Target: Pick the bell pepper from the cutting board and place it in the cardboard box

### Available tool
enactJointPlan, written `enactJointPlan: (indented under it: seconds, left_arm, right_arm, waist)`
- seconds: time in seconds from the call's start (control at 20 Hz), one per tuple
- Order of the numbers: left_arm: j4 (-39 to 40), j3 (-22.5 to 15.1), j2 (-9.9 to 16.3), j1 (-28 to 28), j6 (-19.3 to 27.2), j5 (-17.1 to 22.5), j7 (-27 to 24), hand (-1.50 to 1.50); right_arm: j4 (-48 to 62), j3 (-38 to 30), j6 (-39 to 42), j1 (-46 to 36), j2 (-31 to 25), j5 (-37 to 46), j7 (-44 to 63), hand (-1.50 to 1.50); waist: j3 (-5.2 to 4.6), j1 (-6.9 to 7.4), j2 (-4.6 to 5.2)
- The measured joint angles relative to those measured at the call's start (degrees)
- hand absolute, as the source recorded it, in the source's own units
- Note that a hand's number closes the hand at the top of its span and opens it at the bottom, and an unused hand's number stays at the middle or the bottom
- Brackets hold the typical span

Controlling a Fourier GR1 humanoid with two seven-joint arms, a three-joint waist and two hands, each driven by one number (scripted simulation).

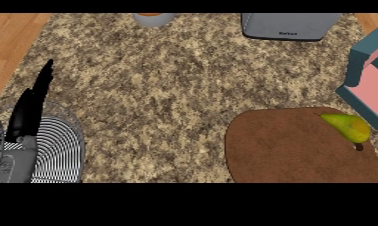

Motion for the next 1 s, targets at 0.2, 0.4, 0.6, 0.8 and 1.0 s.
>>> enactJointPlan:
  seconds: [0.2,0.4,0.6,0.8,1.0]
  left_arm:
    - [-0.4,0.2,0.2,0.1,-0.6,0.3,0.1,0.00]
    - [-0.7,0.0,0.2,0.0,-0.9,0.2,0.1,0.00]
    - [0.2,0.0,-0.1,-0.3,-0.7,0.0,-0.9,0.00]
    - [0.7,-0.2,-0.5,-1.3,-0.5,-0.2,-0.8,0.00]
    - [0.6,0.2,-0.1,-0.7,-0.8,0.0,-1.2,0.00]
  right_arm:
    - [3.1,1.2,-2.6,-3.5,2.8,1.9,2.2,1.50]
    - [5.6,2.0,-7.7,-5.2,5.7,3.8,5.2,1.50]
    - [9.0,1.4,-7.8,-6.1,7.2,3.7,8.5,-1.50]
    - [11.1,0.9,-8.0,-6.5,9.4,3.4,10.4,-1.50]
    - [11.5,-0.4,-7.3,-7.0,9.8,2.2,9.4,-1.50]
  waist:
    - [0.02,0.20,0.14]
    - [0.06,0.53,0.37]
    - [0.07,0.91,0.74]
    - [0.15,1.09,1.00]
    - [0.18,1.11,0.92]
